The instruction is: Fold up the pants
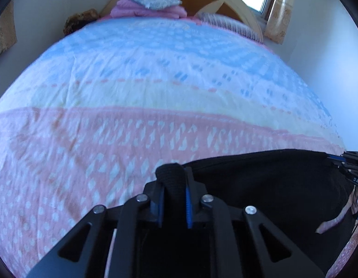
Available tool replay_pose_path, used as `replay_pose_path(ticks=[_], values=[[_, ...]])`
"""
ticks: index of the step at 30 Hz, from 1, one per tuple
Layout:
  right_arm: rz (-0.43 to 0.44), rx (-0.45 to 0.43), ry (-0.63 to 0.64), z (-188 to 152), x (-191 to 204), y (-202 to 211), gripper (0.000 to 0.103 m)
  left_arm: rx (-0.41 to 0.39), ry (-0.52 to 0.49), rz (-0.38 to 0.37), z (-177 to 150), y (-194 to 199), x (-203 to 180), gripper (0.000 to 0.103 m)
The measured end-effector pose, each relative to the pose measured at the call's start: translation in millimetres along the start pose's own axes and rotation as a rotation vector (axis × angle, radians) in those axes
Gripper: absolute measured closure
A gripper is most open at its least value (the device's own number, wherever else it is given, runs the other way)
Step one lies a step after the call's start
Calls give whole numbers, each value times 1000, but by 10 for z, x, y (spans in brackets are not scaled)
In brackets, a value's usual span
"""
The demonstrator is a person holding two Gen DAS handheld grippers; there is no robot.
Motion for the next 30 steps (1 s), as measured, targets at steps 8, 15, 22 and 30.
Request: replay_pose_path(ticks=[8, 15, 22, 30], values=[[-9, -205, -20, -415, 404, 1157, 97, -217, -49, -48, -163, 1041, -180, 88], [6, -274, -75, -1338, 869, 1558, 99, -297, -103, -59, -958, 1482, -331, 88], [29, -251, -117, -1954, 1240, 1356, 100, -281, -103, -10, -1691, 1453, -323, 87], [166, -301, -339, -2092, 1213, 1252, 99, -283, -72, 84, -2015, 1538, -135, 37]])
Point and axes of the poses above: each gripper's, at about its wrist camera, not at the fingertips, and y roughly against the way its jaws point, x to its left, z to its top, the point moved 3 cm from there along -y, roughly the way its jaws point, and after that the axes turned 5 degrees about -z, right-handed, at the moved point
